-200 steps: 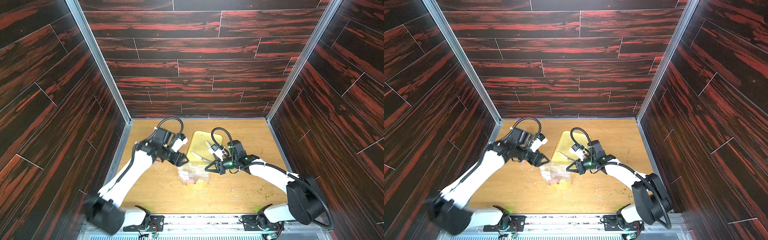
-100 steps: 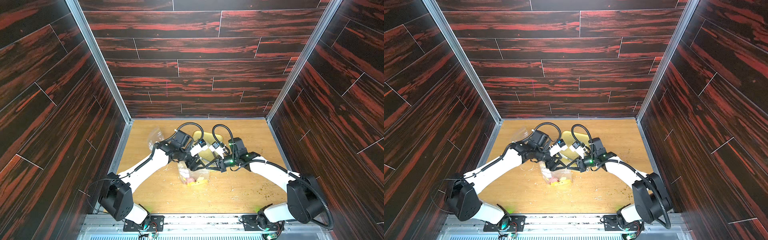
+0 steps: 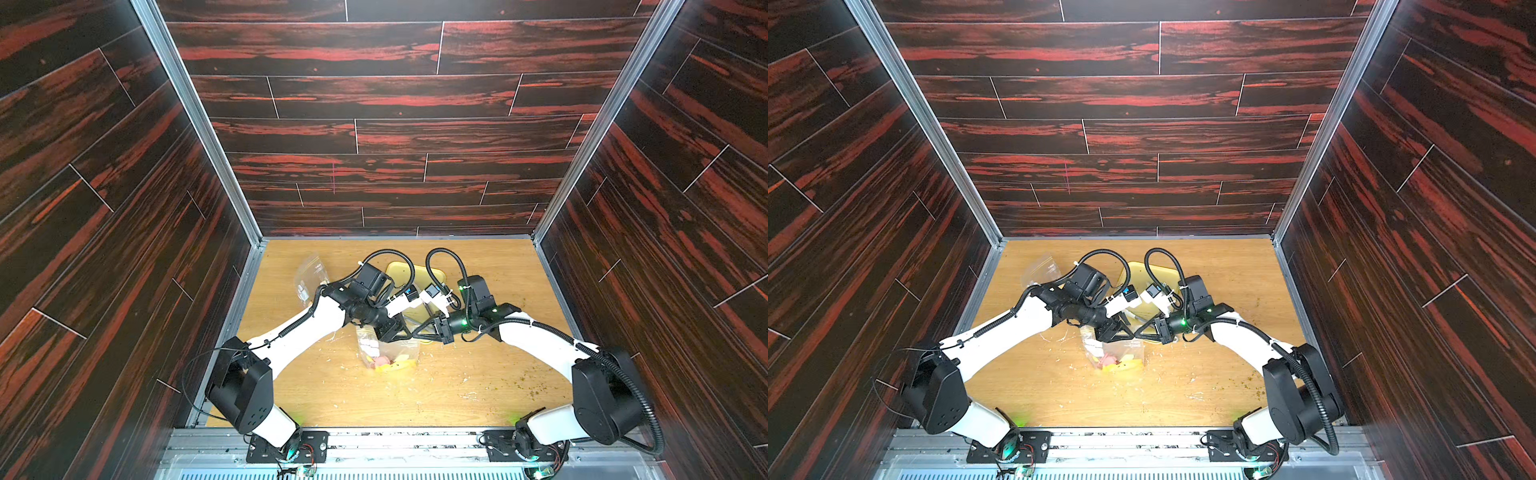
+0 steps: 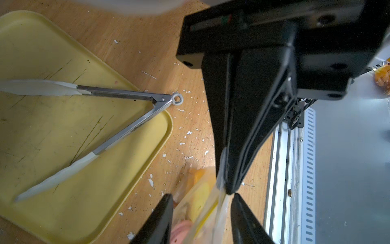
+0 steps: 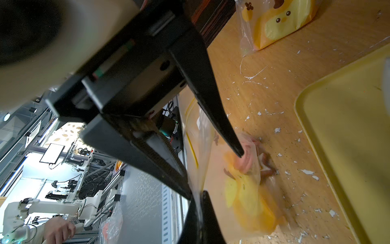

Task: Put the cookies into a resealable bag to prevent moisture
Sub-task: Close the ziploc bag at the center of the board.

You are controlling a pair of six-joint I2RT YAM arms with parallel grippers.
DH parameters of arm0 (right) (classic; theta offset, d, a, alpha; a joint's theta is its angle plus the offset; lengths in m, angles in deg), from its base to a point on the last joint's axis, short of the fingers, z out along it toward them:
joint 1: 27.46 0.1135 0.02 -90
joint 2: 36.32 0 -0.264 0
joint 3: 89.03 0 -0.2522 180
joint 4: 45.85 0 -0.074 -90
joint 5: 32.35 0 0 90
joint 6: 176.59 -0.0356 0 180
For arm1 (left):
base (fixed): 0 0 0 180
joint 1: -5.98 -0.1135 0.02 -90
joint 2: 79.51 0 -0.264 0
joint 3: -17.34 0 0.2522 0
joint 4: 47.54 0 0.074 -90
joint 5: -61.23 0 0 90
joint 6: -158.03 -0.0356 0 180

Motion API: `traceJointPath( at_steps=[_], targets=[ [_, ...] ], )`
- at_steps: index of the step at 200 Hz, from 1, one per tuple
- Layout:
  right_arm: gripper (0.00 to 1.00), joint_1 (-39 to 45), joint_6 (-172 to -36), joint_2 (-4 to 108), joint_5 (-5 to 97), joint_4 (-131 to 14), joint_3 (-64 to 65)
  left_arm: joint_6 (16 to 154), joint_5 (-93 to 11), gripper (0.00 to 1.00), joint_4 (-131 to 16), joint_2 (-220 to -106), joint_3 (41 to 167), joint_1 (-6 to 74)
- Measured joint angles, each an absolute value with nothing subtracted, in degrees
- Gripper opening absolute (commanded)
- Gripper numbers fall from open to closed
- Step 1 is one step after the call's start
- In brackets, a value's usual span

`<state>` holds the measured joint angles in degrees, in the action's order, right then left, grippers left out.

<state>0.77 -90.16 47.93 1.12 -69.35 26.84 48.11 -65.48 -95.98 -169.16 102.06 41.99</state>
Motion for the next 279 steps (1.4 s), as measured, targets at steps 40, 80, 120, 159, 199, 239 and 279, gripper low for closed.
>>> traceJointPath(
  at_steps=[40, 80, 120, 159, 199, 239, 279],
  targets=[
    [0.0, 0.75, -90.16, 47.93, 1.14, -69.5, 26.84, 47.32, -65.7, 0.12, -96.94, -169.2, 102.49, 41.99],
    [0.0, 0.44, -89.99, 47.93, 1.07, -69.44, 26.84, 46.34, -65.41, 0.0, -100.41, -169.48, 104.79, 42.03],
    [0.0, 0.38, -89.51, 47.93, 1.01, -69.59, 26.8, 46.49, -65.13, 0.21, -102.23, -169.55, 105.4, 42.03],
    [0.0, -0.28, -89.33, 47.93, 1.01, -69.75, 26.8, 46.38, -64.43, 0.24, -102.84, -170.16, 105.47, 41.99],
    [0.0, -1.07, -89.31, 47.93, 1.01, -69.9, 26.8, 45.37, -63.64, 0.0, -103.6, -170.18, 105.44, 41.99],
    [0.0, -1.07, -89.07, 47.93, 1.05, -70.36, 26.8, 45.29, -63.01, 0.07, -104.0, -170.18, 105.47, 42.01],
    [0.0, -1.55, -88.87, 47.93, 1.05, -70.38, 26.82, 45.09, -60.91, 0.02, -106.12, -170.18, 105.49, 41.97]
  ],
)
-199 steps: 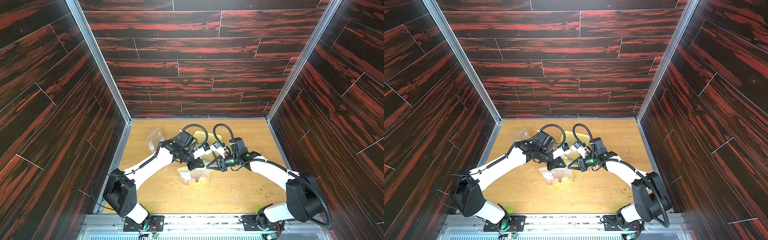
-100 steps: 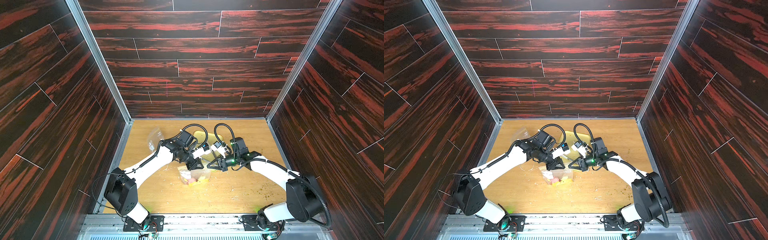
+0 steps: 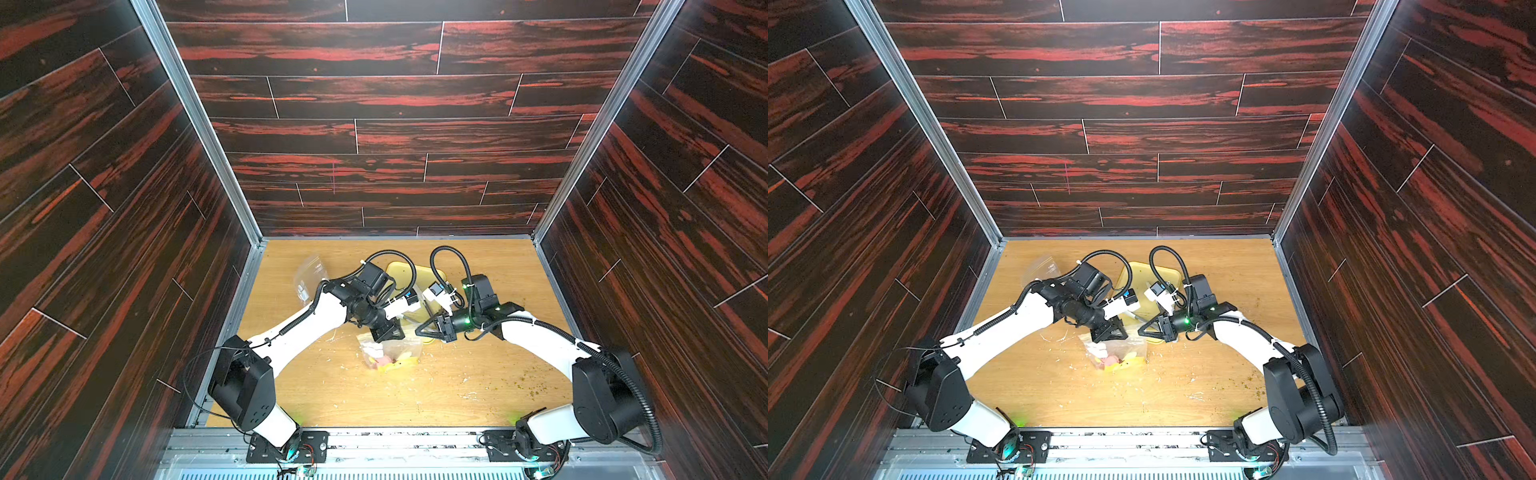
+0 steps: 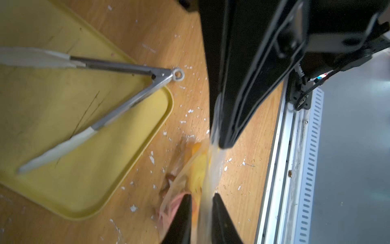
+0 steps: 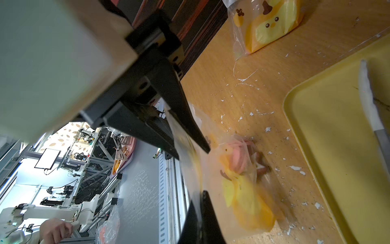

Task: Put the cookies into a resealable bag to prevent moisture
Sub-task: Close the ziploc bag at the center of the board.

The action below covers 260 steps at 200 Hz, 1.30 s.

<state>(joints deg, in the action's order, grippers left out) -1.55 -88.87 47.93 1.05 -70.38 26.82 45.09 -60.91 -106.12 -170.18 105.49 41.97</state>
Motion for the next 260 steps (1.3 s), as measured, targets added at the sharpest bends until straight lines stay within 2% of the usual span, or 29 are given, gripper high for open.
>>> traceJointPath(
  at_steps=[32, 46, 57, 68, 81, 100, 110, 136, 145, 155, 177, 189, 202, 212, 221, 243, 251, 260],
  targets=[
    [0.0, -1.63, -88.87, 47.93, 1.01, -70.38, 26.82, 45.24, -60.36, 0.0, -106.73, -170.03, 105.57, 41.66],
    [0.0, -1.63, -88.85, 47.93, 0.96, -70.31, 26.82, 45.29, -60.25, 0.15, -106.73, -169.77, 105.57, 41.59],
    [0.0, -1.68, -88.83, 47.93, 0.92, -70.36, 26.82, 45.2, -59.82, 0.19, -107.01, -169.37, 105.55, 41.51],
    [0.0, -1.96, -88.83, 47.93, 0.96, -70.38, 26.86, 45.53, -59.29, 0.17, -107.41, -168.63, 105.33, 41.09],
    [0.0, -2.2, -88.68, 47.93, 0.99, -70.38, 26.86, 45.33, -58.83, 0.0, -107.84, -167.56, 105.05, 40.41],
    [0.0, -2.18, -88.46, 47.93, 0.66, -70.25, 26.86, 45.48, -58.9, 0.0, -108.15, -166.53, 105.03, 39.8],
    [0.0, -2.18, -88.41, 47.93, 0.46, -70.18, 26.86, 45.61, -58.99, 0.07, -108.28, -166.34, 105.03, 39.78],
    [0.0, -2.42, -88.22, 47.95, 0.42, -70.38, 26.93, 45.92, -58.46, 0.19, -108.65, -165.99, 104.13, 39.21],
    [0.0, -2.68, -88.17, 47.95, 0.46, -70.53, 26.93, 45.94, -57.92, 0.15, -109.29, -165.68, 103.72, 38.71],
    [0.0, -2.9, -88.09, 47.95, 0.48, -70.62, 26.93, 45.79, -57.52, 0.0, -109.7, -165.4, 103.41, 38.34],
    [0.0, -3.03, -88.02, 47.95, 0.4, -70.71, 26.99, 46.07, -57.26, 0.0, -109.79, -165.05, 103.24, 37.75],
    [0.0, -3.08, -88.02, 47.95, 0.37, -70.73, 27.04, 45.94, -57.28, 0.15, -109.99, -164.94, 103.24, 37.79],
    [0.0, -3.19, -88.02, 47.95, 0.42, -70.77, 27.08, 46.1, -56.63, 0.19, -110.45, -164.87, 103.24, 37.68],
    [0.0, -3.51, -88.02, 47.95, 0.48, -70.79, 27.19, 46.01, -56.15, 0.15, -111.12, -164.76, 103.17, 37.35],
    [0.0, -3.8, -88.02, 47.95, 0.57, -70.77, 27.39, 45.83, -55.69, 0.0, -111.45, -164.54, 103.13, 37.0],
    [0.0, -3.95, -88.0, 47.95, 0.53, -70.75, 27.85, 46.18, -55.6, 0.0, -111.67, -163.34, 103.02, 36.68],
    [0.0, -3.97, -88.0, 47.95, 0.33, -70.73, 27.89, 46.1, -55.62, 0.12, -111.63, -162.77, 102.82, 36.7],
    [0.0, -3.95, -87.98, 47.95, 0.2, -70.66, 27.89, 46.27, -55.42, 0.16, -111.63, -162.25, 102.58, 36.7]
  ],
)
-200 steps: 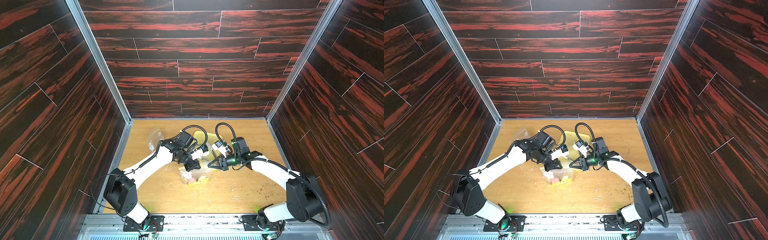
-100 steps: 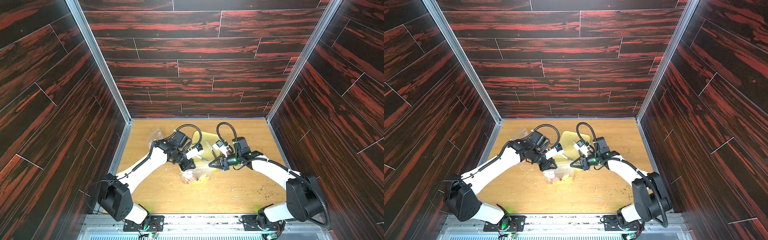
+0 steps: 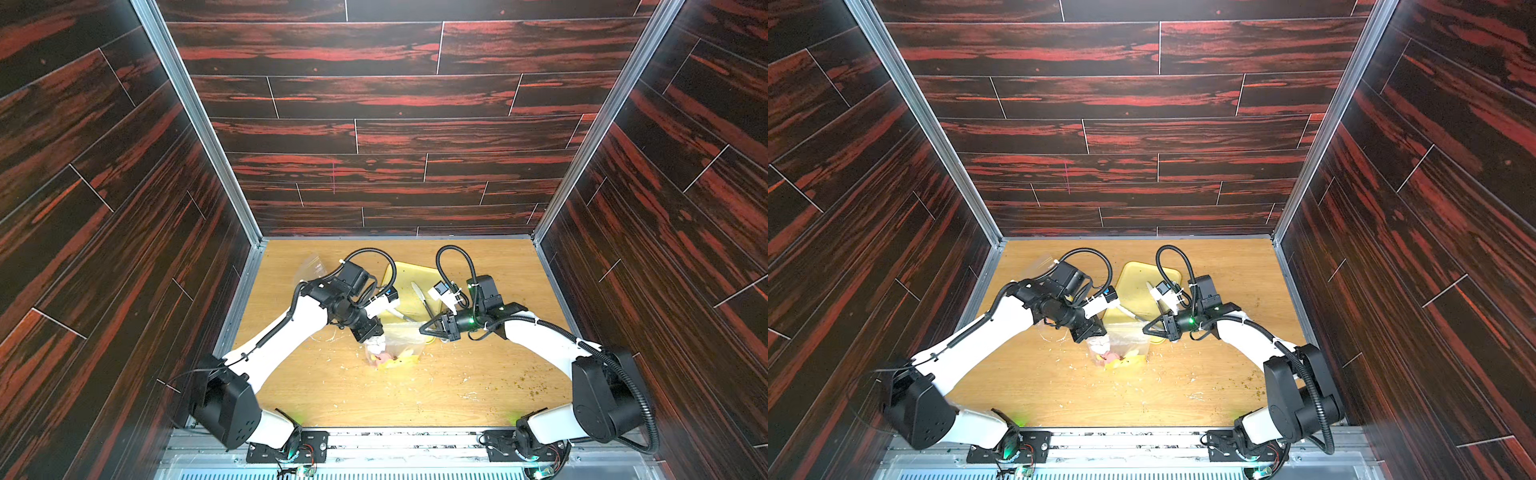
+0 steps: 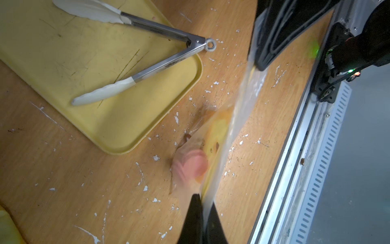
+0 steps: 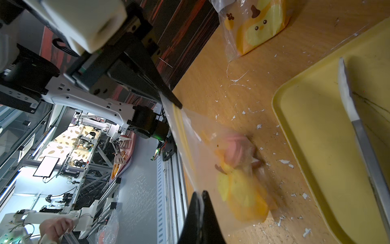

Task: Put the cookies into a resealable bag to prevent moisture
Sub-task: Close the ziploc bag at the center of the board.

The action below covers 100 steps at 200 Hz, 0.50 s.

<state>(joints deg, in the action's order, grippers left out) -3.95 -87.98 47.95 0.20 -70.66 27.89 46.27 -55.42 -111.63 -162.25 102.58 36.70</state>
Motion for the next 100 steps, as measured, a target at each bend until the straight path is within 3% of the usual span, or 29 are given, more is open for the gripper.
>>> traceJointPath(
  at_steps=[18, 23, 31, 51, 62, 76, 81, 88, 100],
  targets=[
    [0.0, -4.41, -87.98, 47.95, 0.42, -70.9, 28.0, 46.73, -54.13, 0.18, -112.41, -161.16, 101.88, 36.11],
    [0.0, -4.5, -87.98, 47.95, 0.48, -71.06, 28.0, 46.84, -53.85, 0.14, -112.52, -160.85, 101.68, 35.91],
    [0.0, -4.67, -87.96, 47.95, 0.59, -71.08, 28.0, 47.14, -53.48, 0.0, -112.63, -160.37, 101.31, 35.65],
    [0.0, -4.67, -87.85, 47.95, 0.61, -71.19, 28.0, 47.34, -53.17, 0.0, -112.72, -159.52, 101.14, 35.15],
    [0.0, -4.72, -87.8, 47.95, 0.61, -71.19, 28.0, 47.34, -53.17, 0.17, -112.68, -158.97, 100.94, 35.19],
    [0.0, -4.72, -87.74, 47.95, 0.64, -71.28, 28.0, 47.58, -52.54, 0.19, -112.63, -158.25, 100.44, 35.1],
    [0.0, -4.78, -87.69, 47.95, 0.72, -71.34, 28.0, 47.6, -52.3, 0.16, -112.7, -158.01, 100.2, 34.93],
    [0.0, -4.89, -87.65, 47.95, 0.81, -71.45, 28.0, 47.73, -51.97, 0.0, -112.68, -157.64, 99.85, 34.73],
    [0.0, -4.98, -87.61, 47.95, 0.81, -71.49, 28.0, 48.04, -51.73, 0.0, -112.68, -157.07, 99.37, 34.43]
  ],
)
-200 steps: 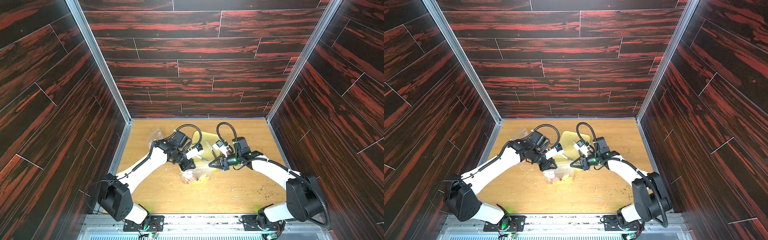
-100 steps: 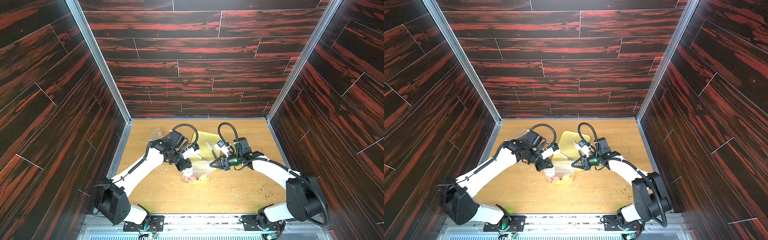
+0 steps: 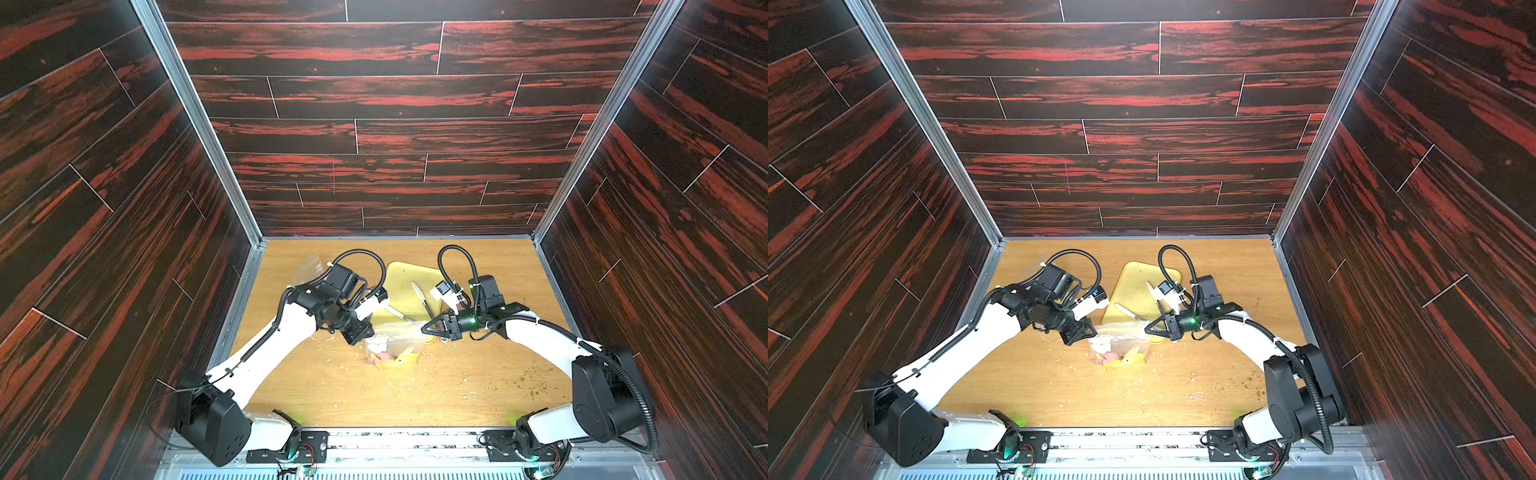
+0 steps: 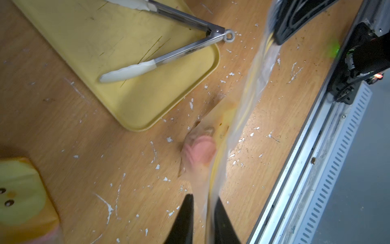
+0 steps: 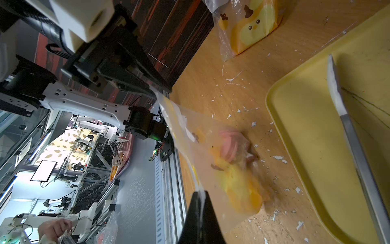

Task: Put the cookies into a resealable bag to prevent moisture
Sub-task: Close the ziploc bag at the center of the board.

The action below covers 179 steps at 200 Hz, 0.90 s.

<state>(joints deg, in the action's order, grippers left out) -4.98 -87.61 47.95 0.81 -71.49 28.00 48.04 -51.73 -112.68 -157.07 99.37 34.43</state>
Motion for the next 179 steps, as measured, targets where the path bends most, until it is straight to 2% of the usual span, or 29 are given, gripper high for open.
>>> traceJointPath(
  at_steps=[15, 28, 52, 87, 101, 114, 124, 149, 158, 162, 179],
  targets=[
    [0.0, -4.98, -87.58, 47.95, 0.79, -71.58, 28.0, 48.11, -51.71, 0.0, -112.65, -156.89, 99.32, 34.25],
    [0.0, -4.98, -87.56, 47.95, 0.79, -71.62, 28.0, 48.17, -51.69, 0.1, -112.63, -156.72, 99.32, 34.19],
    [0.0, -5.11, -87.5, 47.95, 0.9, -71.84, 28.0, 48.5, -51.36, 0.14, -112.39, -155.71, 98.49, 33.7],
    [0.0, -5.28, -87.39, 47.95, 0.85, -71.84, 28.0, 49.4, -52.17, 0.04, -110.84, -153.27, 96.44, 33.0],
    [0.0, -5.31, -87.41, 47.95, 0.88, -71.84, 28.0, 49.57, -52.74, 0.04, -110.4, -153.29, 96.44, 32.98],
    [0.0, -5.35, -87.39, 47.95, 0.85, -71.8, 28.0, 49.64, -53.04, 0.11, -110.23, -153.38, 96.44, 32.98],
    [0.0, -5.35, -87.39, 47.95, 0.83, -71.82, 28.0, 49.7, -53.28, 0.12, -109.96, -153.38, 96.44, 32.98],
    [0.0, -5.35, -87.39, 47.95, 0.81, -71.87, 28.0, 49.86, -53.98, 0.1, -108.94, -153.38, 96.44, 32.94],
    [0.0, -5.35, -87.37, 47.95, 0.83, -71.87, 28.0, 49.9, -54.22, 0.04, -108.68, -153.4, 96.44, 32.92],
    [0.01, -5.35, -87.37, 47.95, 0.83, -71.87, 28.0, 49.81, -54.33, 0.0, -108.54, -153.4, 96.44, 32.92],
    [0.11, -5.35, -87.26, 47.95, 1.23, -72.0, 28.0, 49.88, -54.99, 0.0, -108.33, -153.48, 96.44, 32.87]
  ],
)
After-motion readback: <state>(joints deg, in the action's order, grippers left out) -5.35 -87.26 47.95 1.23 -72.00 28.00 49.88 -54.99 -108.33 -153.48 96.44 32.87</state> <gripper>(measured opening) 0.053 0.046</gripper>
